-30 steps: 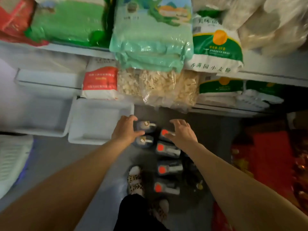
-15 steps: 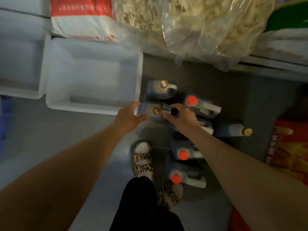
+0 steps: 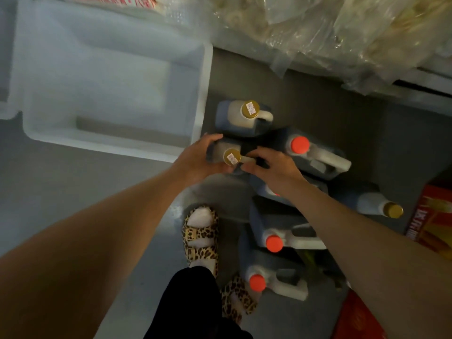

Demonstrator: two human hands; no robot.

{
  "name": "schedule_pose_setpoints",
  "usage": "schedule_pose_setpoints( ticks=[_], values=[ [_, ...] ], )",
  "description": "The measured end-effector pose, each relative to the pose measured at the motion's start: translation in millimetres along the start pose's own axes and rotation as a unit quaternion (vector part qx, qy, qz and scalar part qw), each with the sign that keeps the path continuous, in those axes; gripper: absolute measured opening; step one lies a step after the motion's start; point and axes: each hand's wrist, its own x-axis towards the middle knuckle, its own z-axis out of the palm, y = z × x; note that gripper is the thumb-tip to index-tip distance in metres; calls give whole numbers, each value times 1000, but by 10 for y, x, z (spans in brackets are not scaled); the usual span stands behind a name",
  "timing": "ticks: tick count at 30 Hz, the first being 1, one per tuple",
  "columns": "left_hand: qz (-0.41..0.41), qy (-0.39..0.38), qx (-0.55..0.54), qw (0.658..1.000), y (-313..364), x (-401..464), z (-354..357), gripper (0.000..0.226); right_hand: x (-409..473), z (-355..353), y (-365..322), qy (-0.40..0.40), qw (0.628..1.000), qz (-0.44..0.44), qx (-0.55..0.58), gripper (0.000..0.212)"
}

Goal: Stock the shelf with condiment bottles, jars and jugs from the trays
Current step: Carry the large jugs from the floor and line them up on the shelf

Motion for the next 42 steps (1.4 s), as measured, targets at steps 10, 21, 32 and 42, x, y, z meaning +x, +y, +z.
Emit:
schedule_pose_setpoints(
  ticks=[10, 21, 32, 42],
  values=[
    [9, -18, 39, 999, 156, 127, -326, 97, 181, -5, -171, 29, 998, 3, 62, 11],
    [-8, -44, 20, 999, 519, -452, -636, 76, -394, -276, -645, 48, 989, 4, 139, 19],
    [40, -31, 50, 998, 2140, -1710, -1479, 50, -1722, -1629, -1836, 119, 989, -10, 86, 38],
    [169, -50, 165, 971, 4193, -3306, -2124, 76, -3741, -2994, -2837, 254, 965, -2, 64, 40]
  ],
)
